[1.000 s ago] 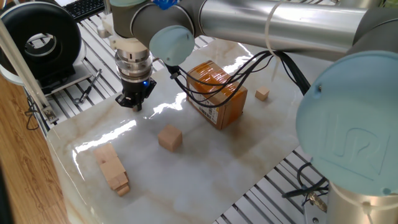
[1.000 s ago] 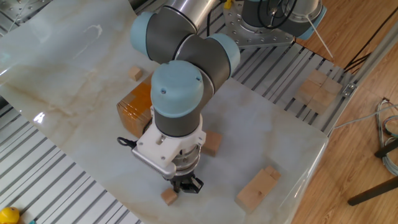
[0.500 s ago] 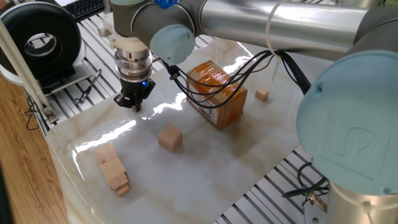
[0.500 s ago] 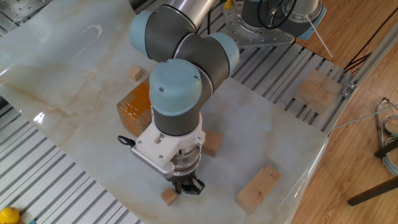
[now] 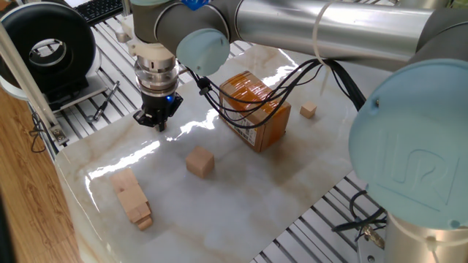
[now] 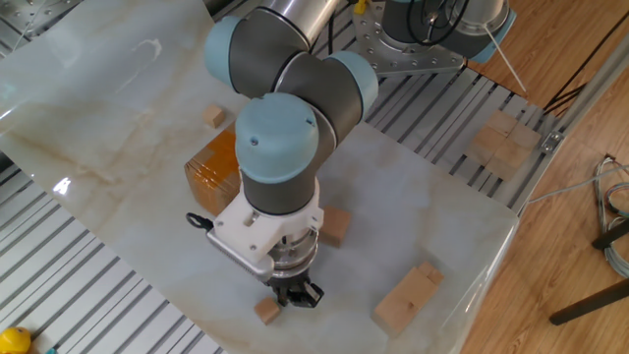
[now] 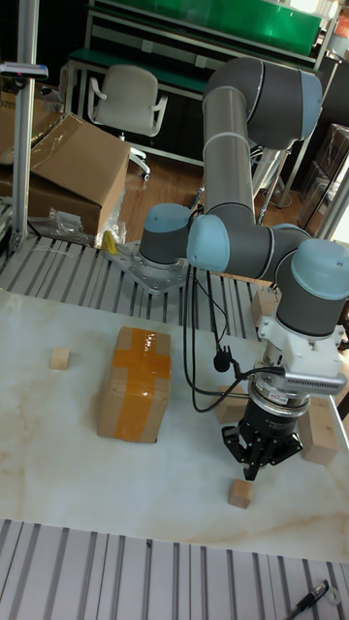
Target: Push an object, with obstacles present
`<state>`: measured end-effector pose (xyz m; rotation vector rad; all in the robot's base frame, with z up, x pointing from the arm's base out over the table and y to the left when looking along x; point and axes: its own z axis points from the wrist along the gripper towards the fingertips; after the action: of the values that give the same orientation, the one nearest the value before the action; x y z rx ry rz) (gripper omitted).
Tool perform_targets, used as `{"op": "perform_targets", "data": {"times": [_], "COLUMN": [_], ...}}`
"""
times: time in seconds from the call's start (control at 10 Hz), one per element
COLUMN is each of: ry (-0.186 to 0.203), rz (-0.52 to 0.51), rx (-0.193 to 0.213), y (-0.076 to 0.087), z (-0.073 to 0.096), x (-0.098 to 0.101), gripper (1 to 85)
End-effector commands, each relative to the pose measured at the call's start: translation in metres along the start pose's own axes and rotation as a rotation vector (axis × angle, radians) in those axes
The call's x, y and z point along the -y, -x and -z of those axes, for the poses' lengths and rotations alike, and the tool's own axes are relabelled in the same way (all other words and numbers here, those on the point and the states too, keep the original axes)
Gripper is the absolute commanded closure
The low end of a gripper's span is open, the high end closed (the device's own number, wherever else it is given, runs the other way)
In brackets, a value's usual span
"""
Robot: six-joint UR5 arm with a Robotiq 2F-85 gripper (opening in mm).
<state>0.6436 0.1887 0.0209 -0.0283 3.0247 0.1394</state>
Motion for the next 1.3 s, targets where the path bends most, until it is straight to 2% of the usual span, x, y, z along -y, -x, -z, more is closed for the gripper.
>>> {"op": "perform_targets", "data": {"times": [0.0,0.1,0.2,0.6,0.8,0.9,1.2], "ry": [0.051,0.062,0.055,0.007,-0.033,-0.031,-0.002], "rz": [-0.042,-0.058,-0.059,0.0,0.005,0.009,-0.019], "rx": [0.001,0.002,0.005,0.001,0.013,0.013,0.008], "y": [0.002,0.005,0.008,0.007,0.02,0.023,0.02], "z": [0.009,0.011,0.011,0.01,-0.006,-0.011,-0.008], "x": [-0.029,-0.045,-0.051,-0.036,-0.024,-0.022,-0.028], "gripper": [84.3,84.3,84.3,84.3,84.3,84.3,84.3]}}
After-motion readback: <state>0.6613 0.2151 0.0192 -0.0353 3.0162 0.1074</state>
